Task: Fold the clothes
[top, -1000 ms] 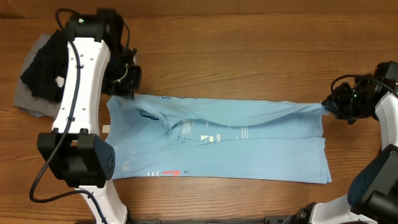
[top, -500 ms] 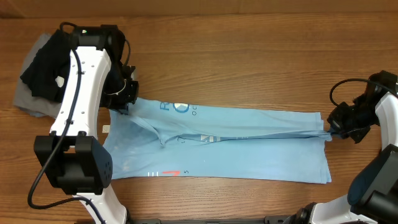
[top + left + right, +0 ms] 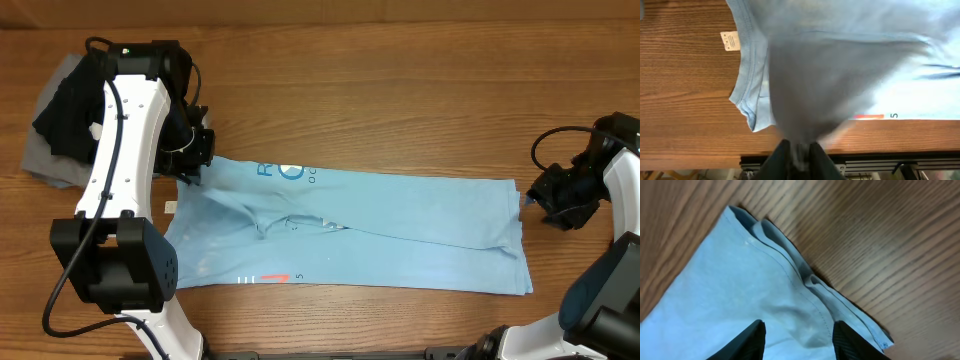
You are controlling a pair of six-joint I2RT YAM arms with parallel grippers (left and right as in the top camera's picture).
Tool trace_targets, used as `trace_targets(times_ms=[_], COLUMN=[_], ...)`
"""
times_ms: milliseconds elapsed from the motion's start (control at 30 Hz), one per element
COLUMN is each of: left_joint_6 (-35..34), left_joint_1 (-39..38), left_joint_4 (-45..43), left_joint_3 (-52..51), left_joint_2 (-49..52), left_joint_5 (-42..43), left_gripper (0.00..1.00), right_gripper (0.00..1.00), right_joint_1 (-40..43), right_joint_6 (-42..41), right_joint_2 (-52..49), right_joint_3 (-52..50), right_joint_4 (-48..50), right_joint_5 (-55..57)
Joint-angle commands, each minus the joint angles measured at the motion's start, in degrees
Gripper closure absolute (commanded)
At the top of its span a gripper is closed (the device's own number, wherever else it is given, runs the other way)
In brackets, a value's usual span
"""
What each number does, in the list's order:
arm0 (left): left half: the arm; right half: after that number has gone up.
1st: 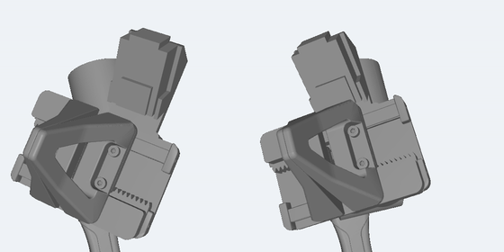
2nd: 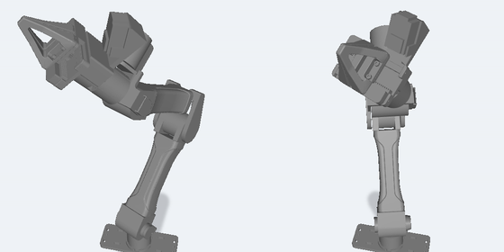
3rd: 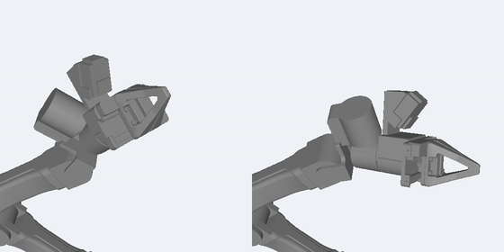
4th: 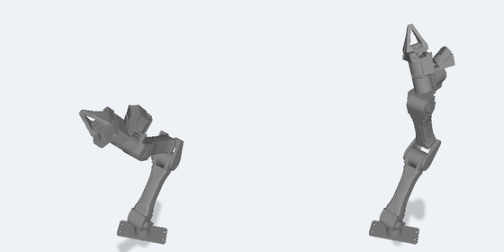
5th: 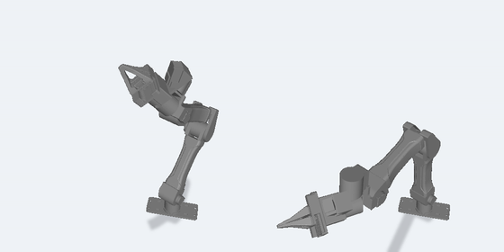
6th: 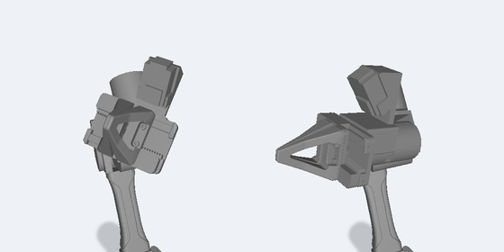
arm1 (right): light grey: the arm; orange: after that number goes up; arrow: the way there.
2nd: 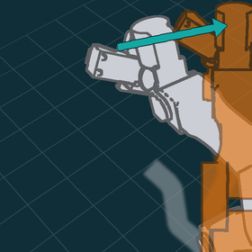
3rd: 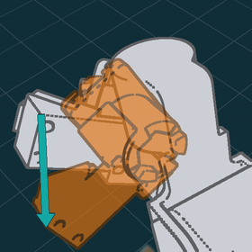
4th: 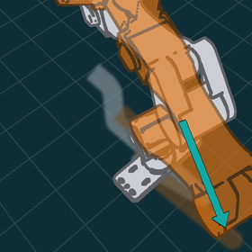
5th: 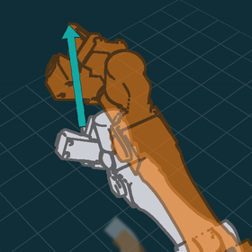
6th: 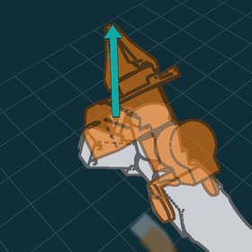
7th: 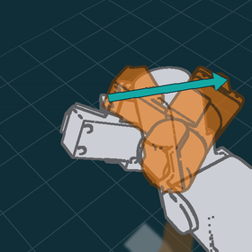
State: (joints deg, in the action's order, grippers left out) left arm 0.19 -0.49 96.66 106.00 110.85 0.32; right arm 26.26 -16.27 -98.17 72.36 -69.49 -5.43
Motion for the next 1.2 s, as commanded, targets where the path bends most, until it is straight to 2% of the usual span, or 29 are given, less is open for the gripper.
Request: trace_targets(times_ms=[0,100,267,333,400,500,600,667,733,833,900,1000,1067,1167], left_joint_6=[-0.4,-0.4,-2.7,-4.1,-3.7,1.8,2.2,1.0,-1.9,-5.3,-7.4,-12.1,-12.7,-10.1], left_joint_1=[0.2,0.2,0.3,0.3,0.3,-1.1,-4.4,-7.4,-10.5,-13.9,-15.5,-15.9,-15.6,-15.7], left_joint_4=[0.2,0.2,0.2,0.0,0.0,-0.3,-2.2,-3.0,-2.1,0.2,0.2,-0.1,-2.6,-13.6], left_joint_3=[-0.5,-0.5,-0.5,-0.5,-0.5,-0.9,-2.3,-3.2,-3.2,-3.7,-5.9,-13.5,-19.5,-30.1], left_joint_2=[-1.9,-1.9,-1.9,-1.9,-1.9,-1.9,-1.9,-1.9,-2.1,-3.7,-6.6,-13.1,-16.8,-21.6], left_joint_5=[-0.7,-0.9,-4.7,-5.5,-1.9,8.0,8.5,8.0,3.6,-2.9,-4.0,-6.3,-5.9,0.6], left_gripper=[0.79,0.68,0.63,0.62,0.67,0.71,0.7,0.78,0.8,0.74,0.7,0.66,0.6,0.48], right_gripper=[0.53,0.52,0.52,0.51,0.5,0.48,0.48,0.48,0.47,0.47,0.47,0.47,0.47,0.47], right_joint_1=[0.1,-0.4,-0.5,-1.0,-2.1,-4.6,-5.9,-5.9,-5.9,-5.9,-5.9,-5.9,-5.9,-5.9], right_joint_6=[1.9,7.6,8.2,12.4,15.2,15.6,13.9,12.8,12.9,12.8,12.9,12.9,12.9,12.9], right_joint_2=[1.7,1.7,1.7,1.7,1.7,1.7,1.7,1.7,1.7,1.7,1.7,1.7,1.7,1.7], right_joint_3=[0.7,0.7,0.7,0.7,0.7,0.7,0.7,0.7,0.7,0.7,0.7,0.7,0.7,0.7], right_joint_4=[1.6,2.6,2.6,2.0,1.0,0.9,2.8,3.5,3.2,2.1,1.4,-0.3,-0.7,-0.7], right_joint_5=[-6.2,-14.8,-20.3,-25.8,-29.9,-30.1,-30.1,-30.1,-30.0,-28.2,-26.9,-26.6,-26.6,-26.6])
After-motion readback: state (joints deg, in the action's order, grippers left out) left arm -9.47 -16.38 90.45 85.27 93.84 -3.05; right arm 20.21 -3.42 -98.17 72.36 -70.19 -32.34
